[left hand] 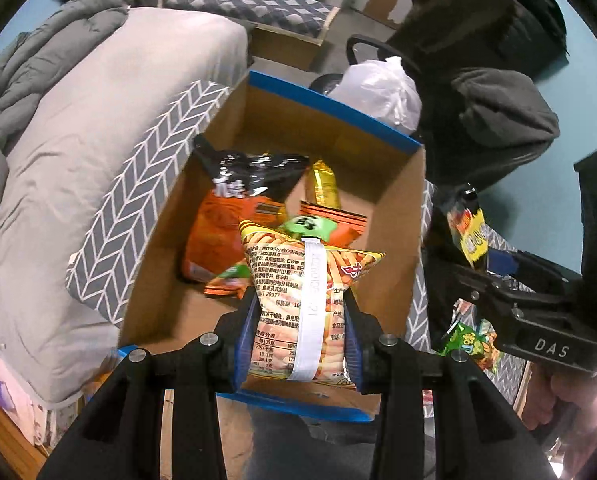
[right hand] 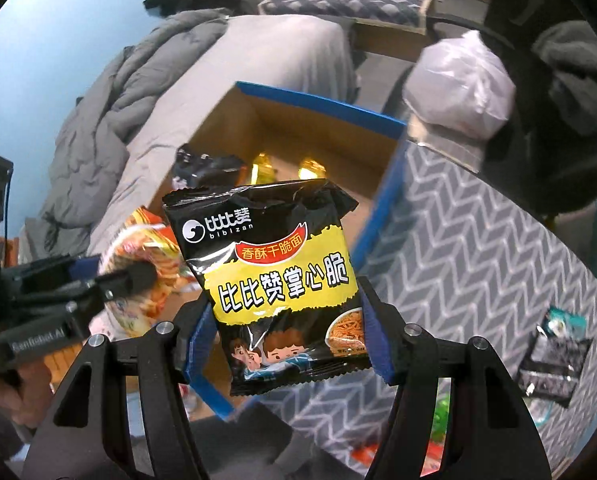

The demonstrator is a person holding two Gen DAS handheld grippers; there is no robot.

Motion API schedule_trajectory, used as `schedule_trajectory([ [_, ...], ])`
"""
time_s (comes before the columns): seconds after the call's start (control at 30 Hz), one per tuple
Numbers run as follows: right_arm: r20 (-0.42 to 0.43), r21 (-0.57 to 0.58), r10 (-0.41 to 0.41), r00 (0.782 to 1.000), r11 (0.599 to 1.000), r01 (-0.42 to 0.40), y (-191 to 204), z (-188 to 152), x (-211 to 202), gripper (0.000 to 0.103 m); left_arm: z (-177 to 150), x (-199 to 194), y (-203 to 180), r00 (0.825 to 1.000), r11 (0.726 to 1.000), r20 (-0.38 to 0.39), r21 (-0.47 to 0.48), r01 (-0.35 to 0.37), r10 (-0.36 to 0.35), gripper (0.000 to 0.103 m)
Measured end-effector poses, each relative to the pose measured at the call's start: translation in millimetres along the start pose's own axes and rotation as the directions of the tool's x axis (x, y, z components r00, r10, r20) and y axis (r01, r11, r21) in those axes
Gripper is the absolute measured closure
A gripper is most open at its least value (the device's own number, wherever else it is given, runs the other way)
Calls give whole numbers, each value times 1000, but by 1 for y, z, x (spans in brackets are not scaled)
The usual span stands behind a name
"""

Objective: Organize snacks
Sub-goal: 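Lift both held bags and carry them over the open box, then open both tools to drop the bags into the box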

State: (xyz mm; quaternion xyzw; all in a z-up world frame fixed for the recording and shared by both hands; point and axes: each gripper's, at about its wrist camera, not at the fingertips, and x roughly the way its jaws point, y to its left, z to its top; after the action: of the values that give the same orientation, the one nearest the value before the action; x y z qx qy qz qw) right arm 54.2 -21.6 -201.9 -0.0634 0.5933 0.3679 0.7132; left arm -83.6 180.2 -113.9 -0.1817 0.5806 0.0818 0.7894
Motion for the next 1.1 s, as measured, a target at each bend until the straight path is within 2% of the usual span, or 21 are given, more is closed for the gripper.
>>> schedule_trajectory([
  [0.27,-37,-8,32,999,999,-33,17,14,31,38,0,12,23,1000,999,-10,-42,-18,18,64],
  [0.47,-59,-32,24,998,999,-26,28,19,45,38,2,17,33,1000,997,-20,-73,-25,23,64],
  [0.7,-59,-42,5,998,999,-7,33,24,45,38,4,15,38,999,996,-14,-82,-30,29,47],
  [0.8,-55,-46,-12,998,999,10,33,25,43,37,5,13,38,999,996,-19,-79,-35,34,46],
  [0.9,-41,-49,-32,999,998,30,32,26,38,32,6,12,38,999,996,-21,-78,-35,34,46],
  [1.1,-26,-53,-47,999,998,45,27,28,28,31,5,8,35,999,996,-29,-89,-32,29,45],
])
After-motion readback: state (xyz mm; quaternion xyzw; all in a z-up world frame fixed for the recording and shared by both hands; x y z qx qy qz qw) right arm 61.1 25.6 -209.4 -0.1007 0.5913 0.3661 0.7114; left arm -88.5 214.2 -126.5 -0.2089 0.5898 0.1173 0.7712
